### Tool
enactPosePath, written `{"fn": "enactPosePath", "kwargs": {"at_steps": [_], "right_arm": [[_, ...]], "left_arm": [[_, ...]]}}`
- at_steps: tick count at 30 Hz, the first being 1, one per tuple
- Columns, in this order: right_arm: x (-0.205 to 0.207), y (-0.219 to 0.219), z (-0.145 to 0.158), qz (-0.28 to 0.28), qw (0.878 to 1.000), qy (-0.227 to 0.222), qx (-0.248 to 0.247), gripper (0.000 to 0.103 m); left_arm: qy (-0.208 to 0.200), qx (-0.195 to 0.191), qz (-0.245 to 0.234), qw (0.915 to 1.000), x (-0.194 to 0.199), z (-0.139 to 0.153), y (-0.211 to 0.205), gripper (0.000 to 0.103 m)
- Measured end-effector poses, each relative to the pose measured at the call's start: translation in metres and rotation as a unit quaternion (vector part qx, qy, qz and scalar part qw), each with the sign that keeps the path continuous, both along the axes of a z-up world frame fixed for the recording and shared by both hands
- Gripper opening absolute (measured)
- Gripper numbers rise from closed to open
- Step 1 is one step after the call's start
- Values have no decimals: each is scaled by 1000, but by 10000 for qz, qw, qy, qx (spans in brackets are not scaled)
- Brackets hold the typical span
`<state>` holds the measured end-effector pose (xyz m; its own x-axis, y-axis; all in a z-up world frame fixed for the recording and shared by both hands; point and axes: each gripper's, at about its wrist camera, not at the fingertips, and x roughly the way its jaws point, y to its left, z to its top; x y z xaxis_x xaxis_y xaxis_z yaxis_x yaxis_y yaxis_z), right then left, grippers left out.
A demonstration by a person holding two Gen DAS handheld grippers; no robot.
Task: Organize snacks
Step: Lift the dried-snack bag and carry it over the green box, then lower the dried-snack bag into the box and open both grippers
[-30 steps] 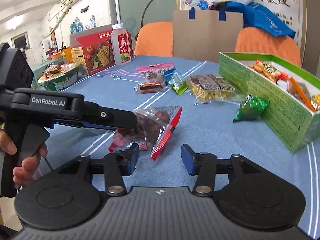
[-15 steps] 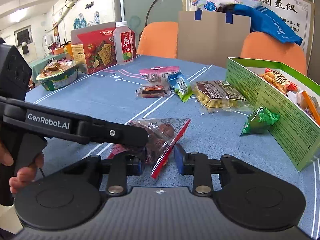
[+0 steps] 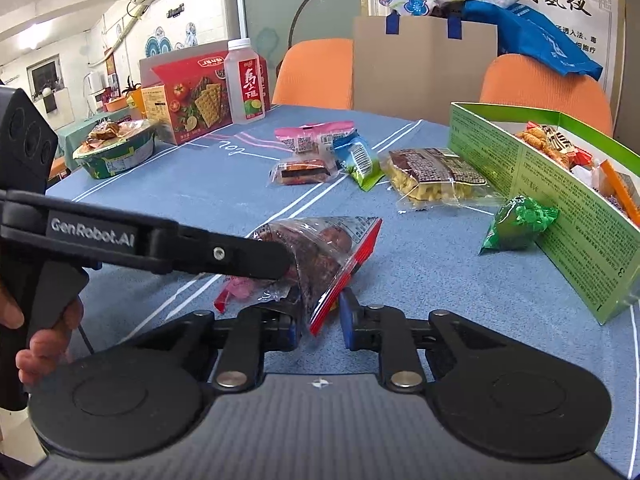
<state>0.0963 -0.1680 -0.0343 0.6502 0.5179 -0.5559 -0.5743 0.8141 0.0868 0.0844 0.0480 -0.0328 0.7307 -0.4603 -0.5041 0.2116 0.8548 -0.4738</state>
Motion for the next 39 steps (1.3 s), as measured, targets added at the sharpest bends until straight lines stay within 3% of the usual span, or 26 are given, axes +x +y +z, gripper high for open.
{"fn": "enactPosePath", "kwargs": {"at_steps": [2, 11, 18, 25, 32, 36, 37, 38, 39], "right_arm": [[1, -2, 0, -20, 10000, -17, -22, 32], [-2, -15, 3, -164, 9997, -157, 18, 30], [-3, -45, 22, -499, 9971, -515, 265, 30], [20, -95, 51, -1231, 9859, -1015, 508, 30], [66, -147, 61, -1791, 9746, -1054, 836, 29], [88, -163, 54, -2082, 9678, -1106, 879, 30], [93, -165, 49, -2148, 9666, -1061, 910, 40], [97, -167, 44, -2209, 9659, -1005, 905, 47], [99, -168, 38, -2280, 9655, -930, 845, 58]], "left_arm": [[31, 32, 35, 10000, 1, -1, 0, 52], [0, -17, 84, 10000, 3, 3, -13, 52], [-353, 24, -185, 9992, 21, 33, -44, 52], [-799, 148, -707, 9942, 78, 72, -108, 52], [-987, 228, -931, 9905, 136, 85, -168, 52], [-834, 218, -931, 9919, 164, 77, -186, 59], [-794, 282, -901, 9924, 168, 73, -189, 69], [-775, 358, -881, 9924, 170, 69, -191, 100], [-759, 474, -827, 9925, 170, 65, -192, 103]]}}
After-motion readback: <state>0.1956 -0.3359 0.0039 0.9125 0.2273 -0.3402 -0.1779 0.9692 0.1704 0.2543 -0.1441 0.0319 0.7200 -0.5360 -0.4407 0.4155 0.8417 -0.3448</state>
